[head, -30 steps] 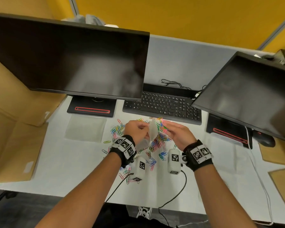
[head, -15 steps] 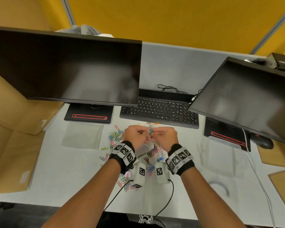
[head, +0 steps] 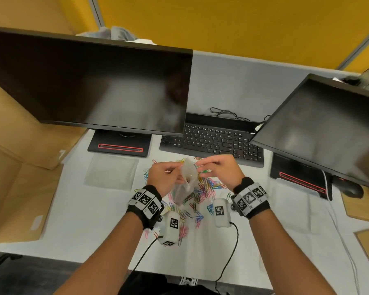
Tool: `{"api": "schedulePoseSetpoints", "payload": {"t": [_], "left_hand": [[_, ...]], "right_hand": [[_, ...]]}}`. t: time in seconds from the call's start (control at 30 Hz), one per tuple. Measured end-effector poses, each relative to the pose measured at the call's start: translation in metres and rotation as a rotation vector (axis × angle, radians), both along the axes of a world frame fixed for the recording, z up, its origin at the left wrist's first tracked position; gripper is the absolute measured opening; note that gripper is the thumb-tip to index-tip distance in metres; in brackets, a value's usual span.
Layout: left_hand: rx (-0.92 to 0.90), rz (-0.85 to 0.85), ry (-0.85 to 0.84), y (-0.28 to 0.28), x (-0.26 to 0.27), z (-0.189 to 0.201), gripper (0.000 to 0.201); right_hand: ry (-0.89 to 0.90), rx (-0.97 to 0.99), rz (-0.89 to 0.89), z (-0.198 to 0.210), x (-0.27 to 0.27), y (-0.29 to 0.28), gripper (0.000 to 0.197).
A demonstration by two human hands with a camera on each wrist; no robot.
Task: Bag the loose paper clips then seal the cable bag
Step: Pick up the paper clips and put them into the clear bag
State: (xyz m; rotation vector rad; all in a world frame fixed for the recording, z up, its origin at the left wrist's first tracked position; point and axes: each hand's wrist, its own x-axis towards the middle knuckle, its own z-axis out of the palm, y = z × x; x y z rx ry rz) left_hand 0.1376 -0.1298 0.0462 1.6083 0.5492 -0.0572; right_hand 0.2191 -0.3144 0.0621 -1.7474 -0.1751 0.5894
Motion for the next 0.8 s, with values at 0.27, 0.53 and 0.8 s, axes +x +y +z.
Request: {"api": "schedulePoseSetpoints", "payload": {"t": [0.27,0.53,0.8], "left_hand": [[-0.072,0.104,-0.005,0.019,-0.019,-0.008,0.013],[-0.074,0.129,0.002,0.018,-0.02,-0.01,0.015],[-0.061,0.103,0.025,0.006,-0.02,-0.006,0.014]], "right_hand": [[-0.232,-0.81,0.156,-0.094,0.031,0.0,0.063],[-0.54,-1.011,0.392,-0.118,0.006,0.029,0.058],[-0.749,-1.043,0.506,-0.1,0.023,0.018,0.05]]}}
